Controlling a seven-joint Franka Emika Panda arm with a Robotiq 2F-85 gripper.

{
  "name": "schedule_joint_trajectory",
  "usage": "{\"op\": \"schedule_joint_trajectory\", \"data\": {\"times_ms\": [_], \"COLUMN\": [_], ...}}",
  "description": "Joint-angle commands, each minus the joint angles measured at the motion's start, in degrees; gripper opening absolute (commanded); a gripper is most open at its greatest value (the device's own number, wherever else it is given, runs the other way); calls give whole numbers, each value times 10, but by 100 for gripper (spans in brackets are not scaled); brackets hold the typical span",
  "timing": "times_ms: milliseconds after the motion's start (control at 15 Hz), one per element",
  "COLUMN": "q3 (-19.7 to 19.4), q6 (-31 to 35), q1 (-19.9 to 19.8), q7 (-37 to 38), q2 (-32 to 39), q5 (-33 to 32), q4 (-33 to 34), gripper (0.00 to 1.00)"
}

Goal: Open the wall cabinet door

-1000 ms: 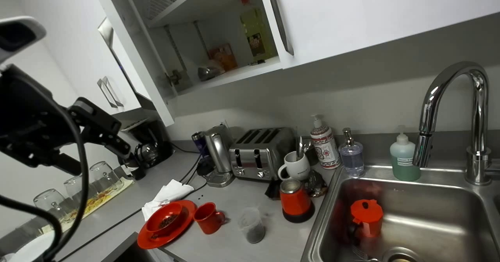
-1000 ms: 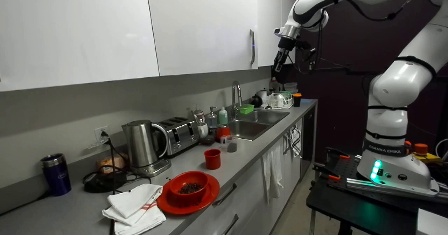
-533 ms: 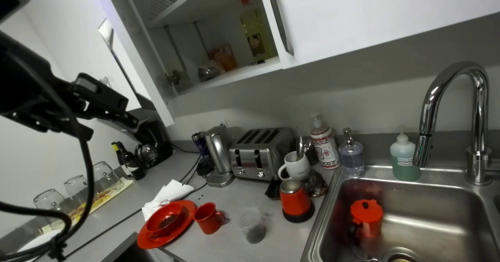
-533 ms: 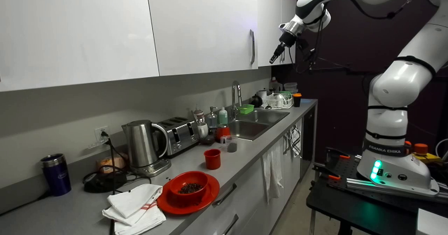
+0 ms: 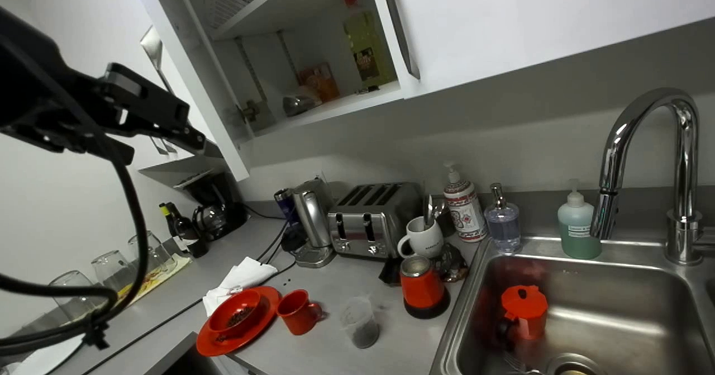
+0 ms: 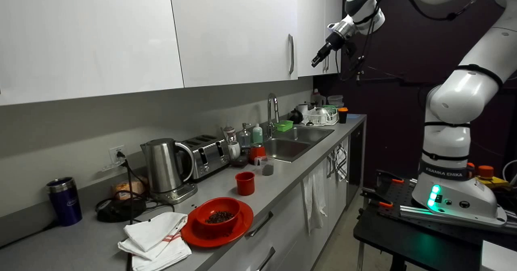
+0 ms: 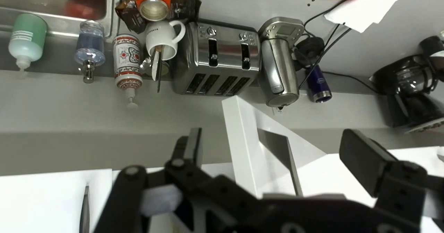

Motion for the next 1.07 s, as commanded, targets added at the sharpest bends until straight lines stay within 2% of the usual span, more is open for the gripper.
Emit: {"op": "schedule_joint_trajectory", "data": {"times_ms": [0,200,600,800,1000], "q3": [-21,-23,-5,0,-1], "q6": [12,38,38,10,-56], "q1": [6,-5,-39,-52,-72], "q7": [-29,-38,-80,-114,-155], "q2": [32,60,104,120,139], "q5": [78,151,273,347,439], "q4": [31,48,72,81,90], "gripper": [100,100,100,100,100]}}
